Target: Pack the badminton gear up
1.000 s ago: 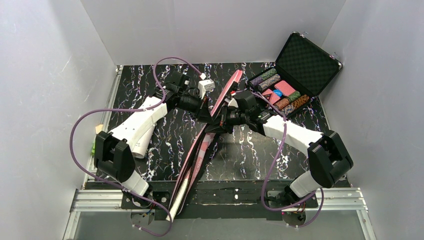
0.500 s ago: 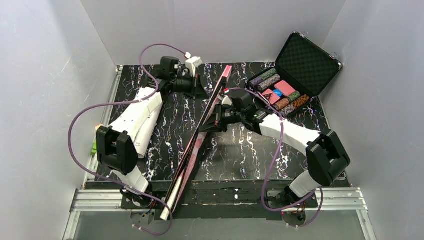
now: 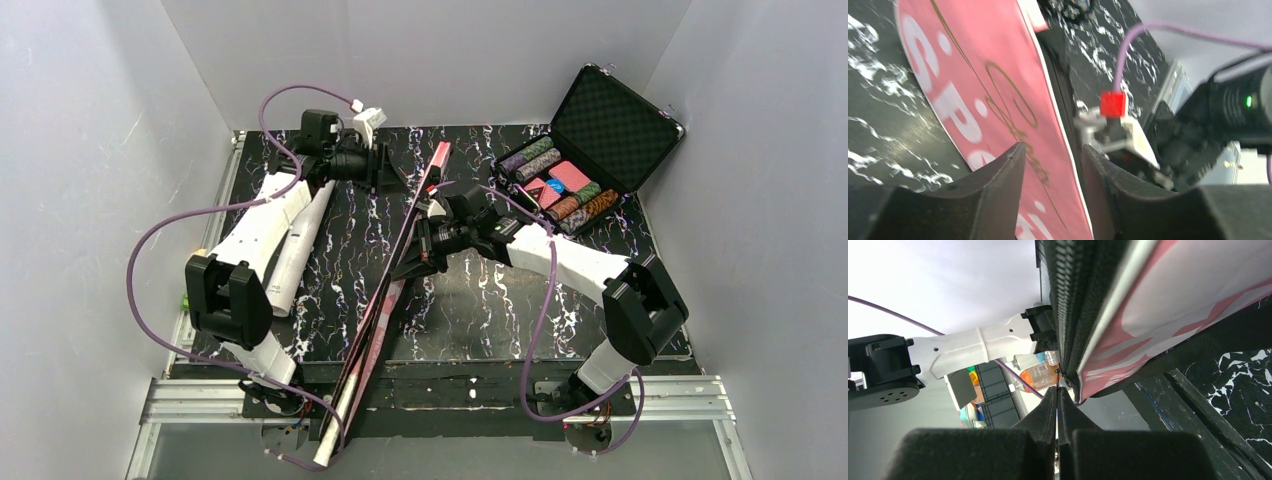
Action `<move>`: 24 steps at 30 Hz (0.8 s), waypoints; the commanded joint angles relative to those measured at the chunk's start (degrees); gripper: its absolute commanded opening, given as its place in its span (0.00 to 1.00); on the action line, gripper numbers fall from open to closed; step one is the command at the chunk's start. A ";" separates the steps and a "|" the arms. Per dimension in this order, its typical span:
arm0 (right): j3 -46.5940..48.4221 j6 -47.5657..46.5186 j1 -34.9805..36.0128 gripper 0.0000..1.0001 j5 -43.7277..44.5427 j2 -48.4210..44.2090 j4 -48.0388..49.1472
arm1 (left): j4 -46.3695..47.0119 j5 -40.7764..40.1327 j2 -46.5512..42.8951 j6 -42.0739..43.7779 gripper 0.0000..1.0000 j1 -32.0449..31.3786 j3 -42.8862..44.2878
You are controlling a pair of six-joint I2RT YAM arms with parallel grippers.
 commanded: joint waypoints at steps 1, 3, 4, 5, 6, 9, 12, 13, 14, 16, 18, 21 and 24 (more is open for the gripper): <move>2.76 -1.44 -0.92 0.01 -2.08 -0.38 0.25 | -10.31 7.35 -7.58 10.01 0.48 -0.02 -5.10; 2.75 -1.16 -1.06 0.01 -1.96 -0.40 0.49 | -12.33 9.34 -9.26 12.55 0.49 -0.05 -7.59; 2.75 -1.06 -1.25 0.01 -1.81 -0.46 0.63 | -14.09 10.30 -9.24 13.86 0.48 -0.05 -8.11; 2.75 -1.01 -1.24 0.01 -1.77 -0.54 0.74 | -15.86 11.39 -9.04 15.27 0.48 -0.01 -8.36; 2.82 -0.81 -1.31 0.01 -1.69 -0.57 0.84 | -17.37 12.32 -8.76 16.56 0.47 -0.05 -8.62; 3.00 -0.44 -1.33 0.01 -1.68 -0.48 1.03 | -18.50 13.19 -8.52 18.09 0.46 -0.49 -9.88; 3.18 -0.41 -1.33 0.01 -1.48 -0.70 0.87 | -19.16 12.85 -8.64 19.27 0.46 -1.84 -10.73; 3.23 -0.45 -1.33 0.01 -1.47 -0.73 0.78 | -19.53 12.40 -8.52 19.72 0.46 -2.36 -10.92; 3.27 -0.34 -1.33 0.01 -1.42 -0.73 0.73 | -20.11 11.62 -8.45 20.53 0.46 -3.04 -11.19; 3.37 -0.22 -1.33 0.01 -1.48 -0.75 0.85 | -20.95 9.67 -8.14 21.75 0.47 -4.06 -11.78; 3.53 -0.14 -1.38 0.01 -1.48 -0.75 0.93 | -21.24 8.17 -7.92 22.56 0.48 -5.05 -12.52; 4.00 -0.10 -1.33 0.01 -1.45 -0.77 0.86 | -21.48 5.84 -7.63 23.70 0.49 -6.14 -13.02; 4.38 -0.05 -1.30 0.01 -1.52 -0.69 0.85 | -21.55 4.78 -7.68 24.24 0.38 -6.89 -12.56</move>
